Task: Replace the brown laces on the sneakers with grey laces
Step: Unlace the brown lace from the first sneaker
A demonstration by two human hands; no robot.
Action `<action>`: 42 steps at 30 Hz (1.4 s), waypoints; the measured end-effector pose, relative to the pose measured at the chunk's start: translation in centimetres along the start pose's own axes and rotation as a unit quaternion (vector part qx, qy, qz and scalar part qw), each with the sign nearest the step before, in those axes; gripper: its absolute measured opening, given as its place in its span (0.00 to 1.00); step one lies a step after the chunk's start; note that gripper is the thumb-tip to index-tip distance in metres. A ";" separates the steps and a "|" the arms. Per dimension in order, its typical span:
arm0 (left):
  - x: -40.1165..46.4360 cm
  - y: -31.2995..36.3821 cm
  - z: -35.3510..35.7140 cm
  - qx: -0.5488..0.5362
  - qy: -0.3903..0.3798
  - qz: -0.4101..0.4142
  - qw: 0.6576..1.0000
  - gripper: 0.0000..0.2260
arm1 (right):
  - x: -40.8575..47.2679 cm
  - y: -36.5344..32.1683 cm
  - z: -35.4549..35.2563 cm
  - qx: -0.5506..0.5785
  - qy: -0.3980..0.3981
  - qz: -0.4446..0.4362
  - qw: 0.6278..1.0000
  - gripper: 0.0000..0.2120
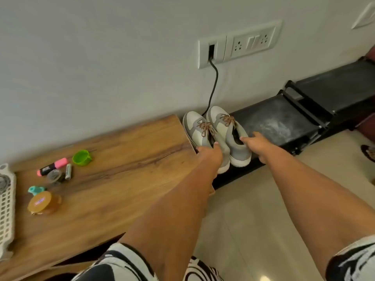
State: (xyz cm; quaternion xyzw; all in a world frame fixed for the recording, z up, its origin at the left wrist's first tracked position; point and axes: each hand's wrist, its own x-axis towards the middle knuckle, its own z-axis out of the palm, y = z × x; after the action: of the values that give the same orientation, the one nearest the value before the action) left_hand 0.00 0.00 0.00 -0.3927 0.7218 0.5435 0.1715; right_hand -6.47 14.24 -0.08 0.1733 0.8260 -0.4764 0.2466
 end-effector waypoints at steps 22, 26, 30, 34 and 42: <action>-9.4 -1.3 -6.6 -0.087 0.008 0.143 0.986 0.30 | -14.2 -2.4 -1.1 0.147 -0.064 -0.028 0.987 0.25; -13.4 -6.2 -13.6 -0.113 0.055 0.156 0.980 0.27 | -20.0 -3.6 4.4 0.141 -0.113 -0.044 0.983 0.25; -16.1 -12.4 -19.7 -0.146 0.080 0.133 0.977 0.25 | -24.2 -3.3 11.1 0.118 -0.149 -0.043 0.981 0.21; -16.3 -17.0 -23.6 -0.157 0.061 0.080 0.982 0.24 | -26.3 -2.3 16.6 0.105 -0.150 -0.006 0.983 0.15; -11.8 -17.8 -27.1 -0.077 0.003 0.048 0.996 0.18 | -23.1 -1.4 22.0 0.096 -0.095 -0.019 0.991 0.19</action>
State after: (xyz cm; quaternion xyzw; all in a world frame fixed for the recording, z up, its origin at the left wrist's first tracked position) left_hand 25.72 -22.27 5.85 -0.3711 0.6963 0.6041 0.1119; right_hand 17.03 -6.81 4.83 0.1342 0.7524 -0.5723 0.2973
